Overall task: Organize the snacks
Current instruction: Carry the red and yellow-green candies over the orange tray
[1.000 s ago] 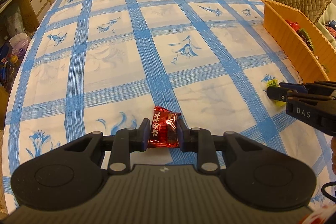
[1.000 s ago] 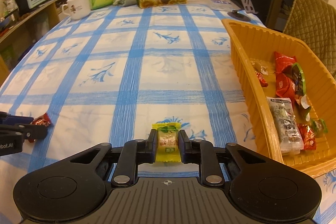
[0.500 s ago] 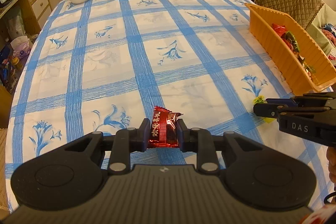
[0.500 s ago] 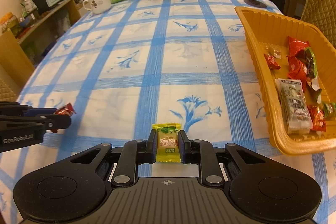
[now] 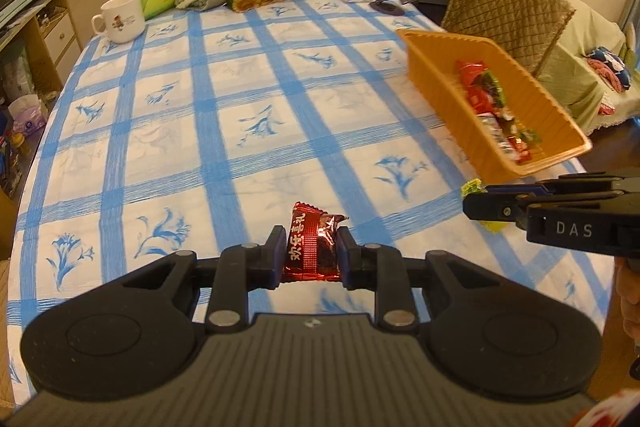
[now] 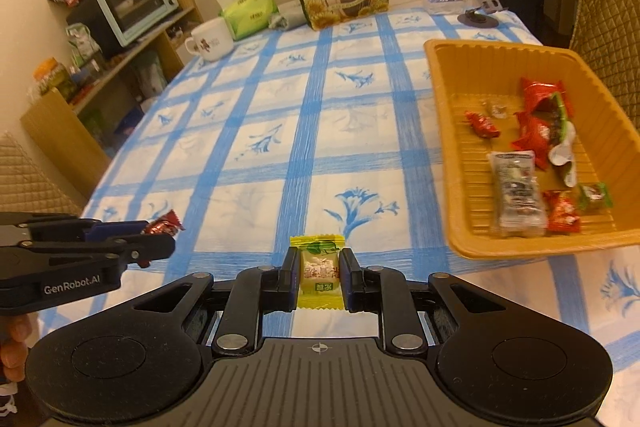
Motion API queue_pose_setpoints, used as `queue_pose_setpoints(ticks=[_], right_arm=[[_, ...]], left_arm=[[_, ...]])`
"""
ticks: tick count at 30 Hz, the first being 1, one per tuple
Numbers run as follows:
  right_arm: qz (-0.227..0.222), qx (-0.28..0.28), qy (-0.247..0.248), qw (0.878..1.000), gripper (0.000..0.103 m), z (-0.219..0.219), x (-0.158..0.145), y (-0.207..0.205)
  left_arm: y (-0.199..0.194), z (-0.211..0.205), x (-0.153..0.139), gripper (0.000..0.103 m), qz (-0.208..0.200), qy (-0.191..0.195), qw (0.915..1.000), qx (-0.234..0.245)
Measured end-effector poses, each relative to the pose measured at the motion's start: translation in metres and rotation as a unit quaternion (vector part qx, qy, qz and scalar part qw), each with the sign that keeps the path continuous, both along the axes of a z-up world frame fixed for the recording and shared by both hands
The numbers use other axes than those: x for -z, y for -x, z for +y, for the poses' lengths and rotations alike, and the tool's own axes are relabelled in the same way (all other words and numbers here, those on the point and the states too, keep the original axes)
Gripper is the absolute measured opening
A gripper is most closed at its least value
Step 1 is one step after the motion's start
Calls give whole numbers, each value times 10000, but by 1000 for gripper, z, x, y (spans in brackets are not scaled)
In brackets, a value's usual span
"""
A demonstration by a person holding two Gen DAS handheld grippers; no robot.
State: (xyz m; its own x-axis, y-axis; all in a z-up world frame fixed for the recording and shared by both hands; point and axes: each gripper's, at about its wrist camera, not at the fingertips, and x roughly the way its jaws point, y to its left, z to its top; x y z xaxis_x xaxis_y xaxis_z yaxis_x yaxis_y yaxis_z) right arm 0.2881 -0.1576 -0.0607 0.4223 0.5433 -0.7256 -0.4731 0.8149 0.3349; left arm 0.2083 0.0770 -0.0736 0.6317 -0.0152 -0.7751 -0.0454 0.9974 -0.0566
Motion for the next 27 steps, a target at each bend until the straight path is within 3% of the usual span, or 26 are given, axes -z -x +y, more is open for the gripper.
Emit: queue_pose_setpoints(ticks=[7, 16, 27], right_arm=[[-36, 221, -112, 9997, 21, -53, -17, 8], [-220, 730, -47, 9971, 21, -129, -31, -6], [-488, 902, 63, 9947, 21, -187, -39, -46]], left_arm=[[3, -49, -19, 24, -194, 119, 9988, 433], [-21, -115, -29, 24, -340, 125, 9949, 939], [-65, -167, -34, 24, -479, 34, 9935, 1033]])
